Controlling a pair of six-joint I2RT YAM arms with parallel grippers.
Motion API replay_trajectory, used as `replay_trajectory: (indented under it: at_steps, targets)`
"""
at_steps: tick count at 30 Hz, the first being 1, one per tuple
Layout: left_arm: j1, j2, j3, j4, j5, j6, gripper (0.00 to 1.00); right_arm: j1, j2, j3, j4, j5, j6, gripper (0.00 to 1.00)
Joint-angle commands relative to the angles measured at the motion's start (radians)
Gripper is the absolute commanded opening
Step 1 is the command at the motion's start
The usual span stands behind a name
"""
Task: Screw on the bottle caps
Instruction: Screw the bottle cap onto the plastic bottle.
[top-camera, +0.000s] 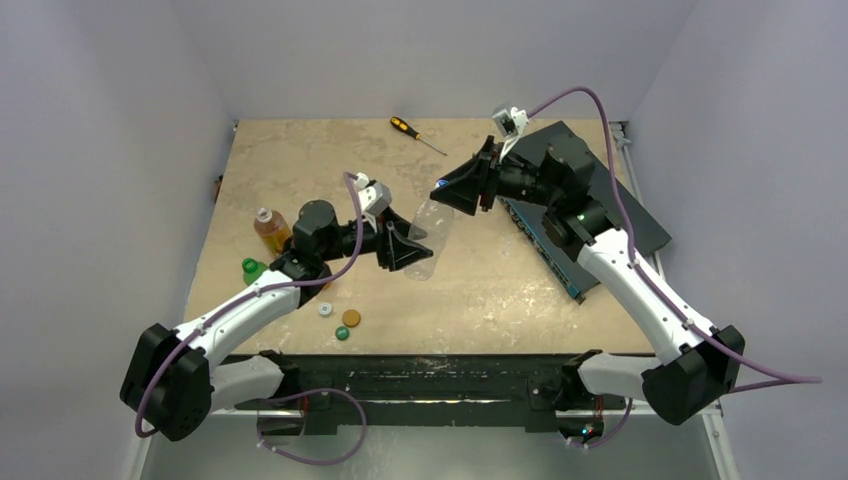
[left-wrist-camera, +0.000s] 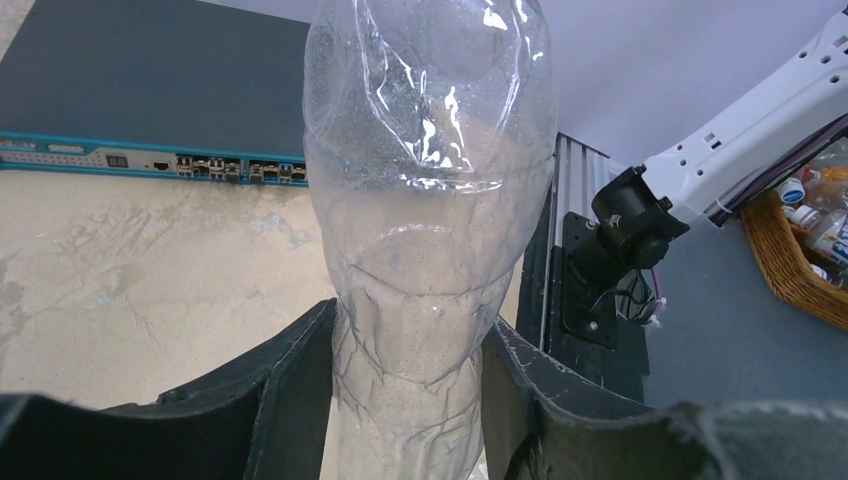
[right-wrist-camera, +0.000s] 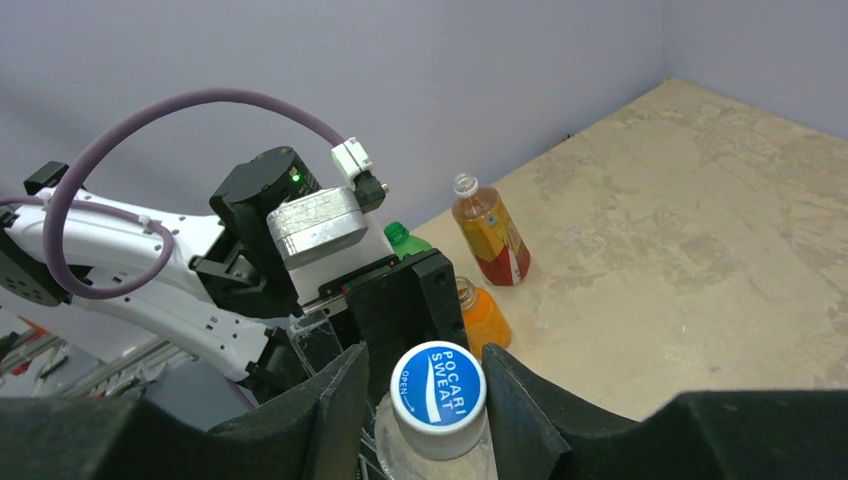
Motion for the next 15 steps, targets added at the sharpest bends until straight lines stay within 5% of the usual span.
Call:
replay_trajectory:
  at_steps: [1, 8, 15]
  targets:
    - [0.007, -0.005, -0.011, 0.062, 0.017, -0.015, 0.0, -0.003, -0.016, -0.003, 0.024, 0.005, 0.008, 0.45]
    - [0.007, 0.005, 0.003, 0.016, -0.065, 0.021, 0.0, -0.003, 0.0, 0.026, -0.083, 0.132, -0.015, 0.19]
    - [-0.004, 0.031, 0.06, -0.023, -0.378, 0.078, 0.0, 0.038, 0.041, 0.085, -0.268, 0.476, 0.013, 0.09]
